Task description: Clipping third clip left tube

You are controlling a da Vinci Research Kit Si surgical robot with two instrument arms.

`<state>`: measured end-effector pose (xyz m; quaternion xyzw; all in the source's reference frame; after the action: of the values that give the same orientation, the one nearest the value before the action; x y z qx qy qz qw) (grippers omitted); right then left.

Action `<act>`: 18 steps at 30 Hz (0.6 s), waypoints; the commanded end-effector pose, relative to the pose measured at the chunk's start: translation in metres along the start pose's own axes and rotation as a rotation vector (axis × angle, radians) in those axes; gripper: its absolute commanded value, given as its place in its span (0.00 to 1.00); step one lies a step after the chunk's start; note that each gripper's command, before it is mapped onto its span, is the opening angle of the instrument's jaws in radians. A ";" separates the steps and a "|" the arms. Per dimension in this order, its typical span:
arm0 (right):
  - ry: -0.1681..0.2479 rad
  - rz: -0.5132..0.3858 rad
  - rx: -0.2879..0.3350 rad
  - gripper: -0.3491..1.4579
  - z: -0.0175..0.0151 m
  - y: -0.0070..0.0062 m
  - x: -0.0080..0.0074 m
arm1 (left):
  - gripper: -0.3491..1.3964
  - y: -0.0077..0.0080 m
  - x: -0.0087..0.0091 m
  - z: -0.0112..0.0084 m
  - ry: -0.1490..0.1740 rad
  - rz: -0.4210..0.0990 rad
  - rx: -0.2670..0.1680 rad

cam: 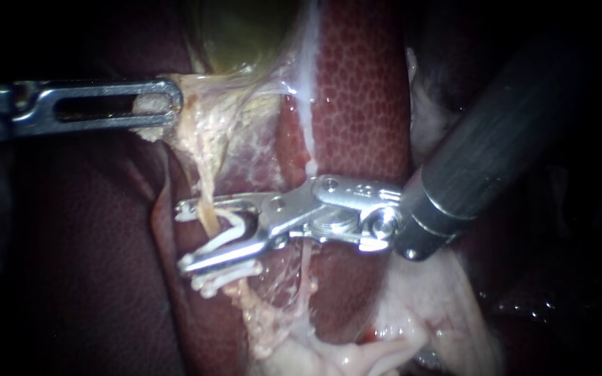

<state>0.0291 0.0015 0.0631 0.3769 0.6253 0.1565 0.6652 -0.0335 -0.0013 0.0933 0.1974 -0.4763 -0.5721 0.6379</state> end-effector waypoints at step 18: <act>0.001 0.013 0.003 0.41 -0.0006 -0.0001 0.0001 | 0.12 0.0000 0.0000 0.0000 0.000 0.000 -0.001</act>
<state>0.0284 0.0017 0.0631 0.3827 0.6230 0.1613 0.6629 -0.0335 -0.0013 0.0933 0.1972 -0.4762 -0.5724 0.6377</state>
